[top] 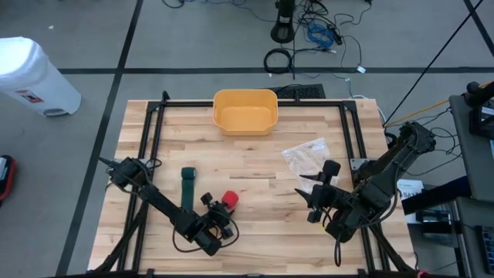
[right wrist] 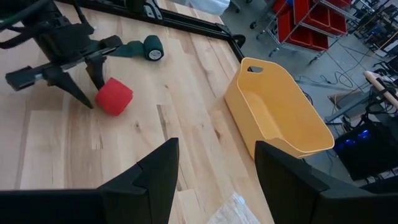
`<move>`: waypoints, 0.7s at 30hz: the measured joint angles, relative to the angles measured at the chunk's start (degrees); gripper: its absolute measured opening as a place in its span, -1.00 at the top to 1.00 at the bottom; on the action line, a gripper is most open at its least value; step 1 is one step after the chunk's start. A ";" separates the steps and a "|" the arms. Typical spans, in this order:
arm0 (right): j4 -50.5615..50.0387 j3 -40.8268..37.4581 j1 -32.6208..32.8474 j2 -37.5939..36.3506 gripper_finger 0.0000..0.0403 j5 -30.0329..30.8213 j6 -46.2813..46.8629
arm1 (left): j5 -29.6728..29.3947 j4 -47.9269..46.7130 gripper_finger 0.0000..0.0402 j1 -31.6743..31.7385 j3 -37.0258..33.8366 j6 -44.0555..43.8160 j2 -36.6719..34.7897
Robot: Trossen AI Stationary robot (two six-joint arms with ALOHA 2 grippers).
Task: Roll bandage
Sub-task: Roll the red bandage, then open the transparent zip bag
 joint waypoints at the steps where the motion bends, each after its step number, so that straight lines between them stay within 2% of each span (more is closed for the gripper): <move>1: 0.00 0.00 -0.02 0.00 0.03 -0.08 0.02 | 0.77 -0.06 0.25 -0.17 0.28 0.28 0.00; 7: -0.02 0.00 0.00 0.00 0.03 -0.10 0.32 | 6.85 -0.51 0.15 -1.06 2.10 3.52 -2.50; 13: -0.44 -0.48 -0.02 0.00 0.03 -0.10 2.63 | 9.17 -6.56 0.14 -2.64 3.96 3.39 -6.85; 18: -0.65 -4.35 -0.18 0.02 0.03 -0.46 4.96 | 11.88 -8.97 0.14 -4.31 4.02 3.08 -11.34; 21: -0.93 -6.12 -1.22 0.04 0.03 -3.70 6.30 | 12.66 -8.97 0.14 -5.35 4.02 3.16 -13.76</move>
